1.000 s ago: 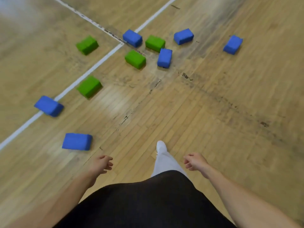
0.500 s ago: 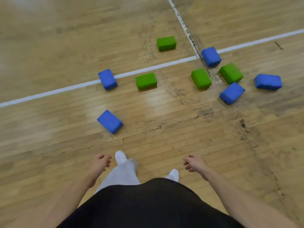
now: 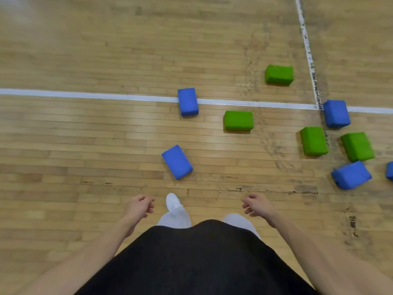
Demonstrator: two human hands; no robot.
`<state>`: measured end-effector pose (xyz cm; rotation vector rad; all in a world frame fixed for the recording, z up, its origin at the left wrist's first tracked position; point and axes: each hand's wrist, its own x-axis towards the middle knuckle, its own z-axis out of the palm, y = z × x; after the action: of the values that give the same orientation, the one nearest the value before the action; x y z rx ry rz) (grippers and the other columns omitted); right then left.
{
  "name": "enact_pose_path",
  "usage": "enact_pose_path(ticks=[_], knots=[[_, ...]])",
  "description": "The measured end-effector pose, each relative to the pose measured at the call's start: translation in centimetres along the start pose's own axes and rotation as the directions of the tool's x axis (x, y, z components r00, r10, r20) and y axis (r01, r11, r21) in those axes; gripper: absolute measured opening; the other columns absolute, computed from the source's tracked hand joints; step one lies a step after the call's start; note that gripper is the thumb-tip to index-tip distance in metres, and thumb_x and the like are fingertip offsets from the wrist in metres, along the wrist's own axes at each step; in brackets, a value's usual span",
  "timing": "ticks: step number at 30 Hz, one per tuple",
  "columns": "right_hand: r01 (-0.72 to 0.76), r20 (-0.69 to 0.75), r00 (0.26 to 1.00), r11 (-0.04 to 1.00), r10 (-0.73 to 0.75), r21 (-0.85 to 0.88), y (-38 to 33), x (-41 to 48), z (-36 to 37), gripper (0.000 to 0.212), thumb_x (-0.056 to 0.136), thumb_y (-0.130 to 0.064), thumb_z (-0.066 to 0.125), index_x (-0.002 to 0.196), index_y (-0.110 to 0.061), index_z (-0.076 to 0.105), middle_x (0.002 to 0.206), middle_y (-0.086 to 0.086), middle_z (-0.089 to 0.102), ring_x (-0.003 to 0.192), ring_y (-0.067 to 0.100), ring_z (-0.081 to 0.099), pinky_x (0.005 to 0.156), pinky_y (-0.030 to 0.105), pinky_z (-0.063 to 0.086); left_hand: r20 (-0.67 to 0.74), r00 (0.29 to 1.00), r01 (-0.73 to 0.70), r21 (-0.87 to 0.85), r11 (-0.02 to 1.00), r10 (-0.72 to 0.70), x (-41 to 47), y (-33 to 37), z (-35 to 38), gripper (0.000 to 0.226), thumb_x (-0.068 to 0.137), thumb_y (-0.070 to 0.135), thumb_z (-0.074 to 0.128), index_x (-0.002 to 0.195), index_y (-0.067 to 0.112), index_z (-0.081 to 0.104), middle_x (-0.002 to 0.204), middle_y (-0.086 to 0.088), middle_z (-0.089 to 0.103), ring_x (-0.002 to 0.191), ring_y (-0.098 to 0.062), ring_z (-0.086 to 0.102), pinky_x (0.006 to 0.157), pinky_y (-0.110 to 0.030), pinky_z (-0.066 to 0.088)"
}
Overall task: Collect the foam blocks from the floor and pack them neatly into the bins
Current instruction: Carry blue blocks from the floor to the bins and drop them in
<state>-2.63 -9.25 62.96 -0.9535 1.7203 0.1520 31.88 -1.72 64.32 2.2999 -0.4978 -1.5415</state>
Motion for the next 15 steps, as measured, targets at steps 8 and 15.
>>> enact_pose_path(ticks=[8,15], knots=[[0.003,0.067,0.998,0.997,0.002,-0.083,-9.6,6.7,-3.2,0.015,0.095,-0.019,0.050,0.093,-0.010,0.062,0.086,0.007,0.063,0.067,0.016,0.059,0.060,0.025,0.047,-0.008,0.988,0.156,-0.054,0.986,-0.157,4.2,4.1,-1.4,0.018,0.095,0.019,0.052,0.097,0.007,0.065,0.085,-0.010,0.065,0.073,-0.019,0.059,0.066,-0.030,0.044],[0.098,0.212,0.977,0.951,-0.035,-0.294,-17.9,14.8,-6.9,0.019,0.093,-0.024,0.048,0.098,-0.013,0.062,0.092,0.004,0.066,0.076,0.017,0.062,0.073,0.032,0.052,-0.057,0.989,0.134,-0.060,0.989,-0.138,8.5,12.5,0.0,0.018,0.096,0.022,0.049,0.097,0.012,0.065,0.091,-0.007,0.066,0.082,-0.019,0.061,0.077,-0.033,0.047]])
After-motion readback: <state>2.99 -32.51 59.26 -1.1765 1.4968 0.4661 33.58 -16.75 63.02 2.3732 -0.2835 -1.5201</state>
